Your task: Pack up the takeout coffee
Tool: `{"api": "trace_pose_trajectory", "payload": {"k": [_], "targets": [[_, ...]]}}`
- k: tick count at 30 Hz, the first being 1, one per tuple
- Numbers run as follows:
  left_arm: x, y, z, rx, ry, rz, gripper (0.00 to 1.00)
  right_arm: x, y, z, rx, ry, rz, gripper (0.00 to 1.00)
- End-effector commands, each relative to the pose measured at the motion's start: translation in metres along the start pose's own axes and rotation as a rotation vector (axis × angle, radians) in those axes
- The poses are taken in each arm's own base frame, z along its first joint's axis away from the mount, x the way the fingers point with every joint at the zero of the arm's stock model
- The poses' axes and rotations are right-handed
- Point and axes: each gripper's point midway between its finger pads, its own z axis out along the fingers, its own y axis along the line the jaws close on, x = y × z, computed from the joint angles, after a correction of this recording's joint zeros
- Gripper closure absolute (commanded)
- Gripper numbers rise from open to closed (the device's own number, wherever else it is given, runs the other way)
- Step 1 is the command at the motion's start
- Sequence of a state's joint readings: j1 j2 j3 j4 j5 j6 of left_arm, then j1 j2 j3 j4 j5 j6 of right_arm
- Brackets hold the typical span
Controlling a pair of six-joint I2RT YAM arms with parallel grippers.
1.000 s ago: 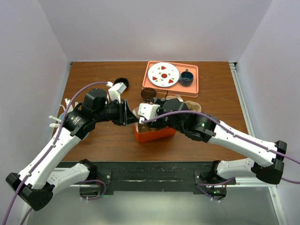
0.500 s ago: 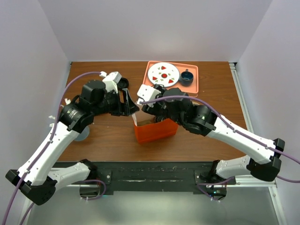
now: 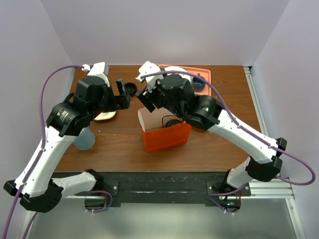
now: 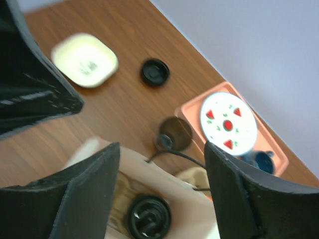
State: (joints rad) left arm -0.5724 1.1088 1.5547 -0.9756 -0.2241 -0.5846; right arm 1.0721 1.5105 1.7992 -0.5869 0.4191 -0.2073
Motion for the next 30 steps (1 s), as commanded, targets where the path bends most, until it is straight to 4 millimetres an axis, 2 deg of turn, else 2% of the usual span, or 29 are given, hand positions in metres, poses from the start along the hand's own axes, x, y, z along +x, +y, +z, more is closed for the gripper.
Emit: {"api": "trace_pose_trajectory", "payload": {"k": [1,3,4,5,6,7,8,9,10,13,14,20,23,26,27,28,30], "targets": [[0.002,0.059,-0.009,-0.339,0.027,-0.007,0.0,-0.05,0.015,-0.024,-0.144,-0.101,0.209,0.18],[0.001,0.09,-0.012,-0.502,0.038,-0.028,0.0,-0.061,0.028,-0.03,-0.224,-0.124,0.281,0.09],[0.003,0.099,-0.012,-0.521,0.056,-0.025,0.0,-0.066,0.029,-0.037,-0.245,-0.146,0.303,0.01],[0.003,0.119,-0.013,-0.578,0.06,-0.073,0.0,-0.062,0.035,-0.038,-0.269,-0.135,0.336,0.01],[0.001,0.126,-0.018,-0.599,0.037,-0.108,0.0,-0.061,0.039,-0.041,-0.297,-0.136,0.346,0.01],[-0.001,0.13,-0.019,-0.615,0.023,-0.124,0.01,-0.066,0.036,-0.051,-0.303,-0.166,0.373,0.01],[-0.006,0.136,-0.023,-0.651,-0.005,-0.127,0.02,-0.055,0.04,-0.049,-0.309,-0.147,0.374,0.01],[-0.008,0.139,-0.025,-0.668,-0.021,-0.133,0.04,-0.053,0.041,-0.052,-0.321,-0.148,0.379,0.01],[-0.009,0.143,-0.026,-0.69,-0.027,-0.132,0.07,-0.055,0.036,-0.062,-0.317,-0.172,0.374,0.01],[-0.002,0.165,-0.029,-0.778,-0.029,-0.147,0.13,-0.048,0.026,-0.066,-0.275,-0.174,0.334,0.01],[0.007,0.18,-0.031,-0.836,-0.015,-0.159,0.14,-0.047,0.022,-0.071,-0.265,-0.185,0.322,0.01],[0.007,0.235,-0.076,-1.081,-0.145,-0.278,0.17,-0.038,0.011,-0.077,-0.221,-0.193,0.264,0.01],[0.015,0.252,-0.089,-1.161,-0.137,-0.295,0.2,-0.035,0.01,-0.082,-0.224,-0.198,0.265,0.01],[0.017,0.255,-0.086,-1.175,-0.129,-0.285,0.24,-0.03,0.011,-0.084,-0.23,-0.188,0.262,0.01],[0.019,0.258,-0.086,-1.19,-0.128,-0.295,0.28,-0.029,0.011,-0.084,-0.23,-0.188,0.265,0.01],[0.022,0.265,-0.086,-1.22,-0.118,-0.306,0.3,-0.028,0.01,-0.085,-0.227,-0.187,0.267,0.01],[0.026,0.269,-0.077,-1.232,-0.092,-0.316,0.32,-0.028,0.011,-0.088,-0.231,-0.194,0.269,0.01]]}}
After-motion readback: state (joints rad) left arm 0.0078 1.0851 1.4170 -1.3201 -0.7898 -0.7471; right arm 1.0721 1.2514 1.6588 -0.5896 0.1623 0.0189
